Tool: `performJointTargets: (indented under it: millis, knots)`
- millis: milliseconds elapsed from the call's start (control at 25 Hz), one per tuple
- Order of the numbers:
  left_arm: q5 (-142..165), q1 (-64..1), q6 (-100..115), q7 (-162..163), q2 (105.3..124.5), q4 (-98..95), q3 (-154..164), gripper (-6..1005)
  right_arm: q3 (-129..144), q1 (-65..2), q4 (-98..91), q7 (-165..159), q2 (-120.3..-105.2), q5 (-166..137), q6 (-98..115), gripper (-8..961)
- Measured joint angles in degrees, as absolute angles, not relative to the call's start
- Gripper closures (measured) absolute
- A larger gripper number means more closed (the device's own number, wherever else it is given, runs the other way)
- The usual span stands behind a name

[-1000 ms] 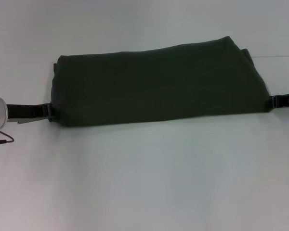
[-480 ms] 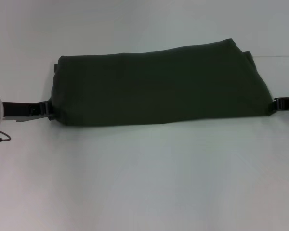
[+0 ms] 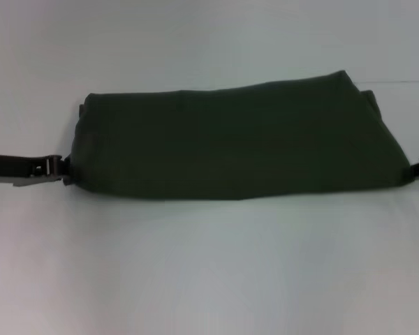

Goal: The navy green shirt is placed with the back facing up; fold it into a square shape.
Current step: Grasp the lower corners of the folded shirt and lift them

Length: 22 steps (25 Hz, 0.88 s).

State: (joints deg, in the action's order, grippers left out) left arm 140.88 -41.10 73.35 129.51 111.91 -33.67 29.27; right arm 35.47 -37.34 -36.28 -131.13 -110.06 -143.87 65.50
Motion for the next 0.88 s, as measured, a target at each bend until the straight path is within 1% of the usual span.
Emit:
performJointTargets:
  millis: [280,640,800,880]
  knots:
    - [145.0,-40.6,81.0,130.1,111.26,-35.6,27.1,987,33.2,-32.4,-44.1,-130.7,-111.89,-143.0,75.2,907]
    - [149.6,-40.4,89.0,130.6,110.37,-37.0,23.9,985,30.2,-27.5,-50.2,-131.1,-112.73,-141.7,85.5,904]
    - [150.2,-40.5,89.8,131.2,110.12,-37.2,23.2,985,29.7,-27.1,-50.4,-131.1,-112.72,-141.7,87.0,903]
    - [150.6,-40.7,89.7,132.0,110.11,-37.1,23.4,984,30.0,-27.5,-49.6,-131.4,-112.39,-141.9,86.9,902]
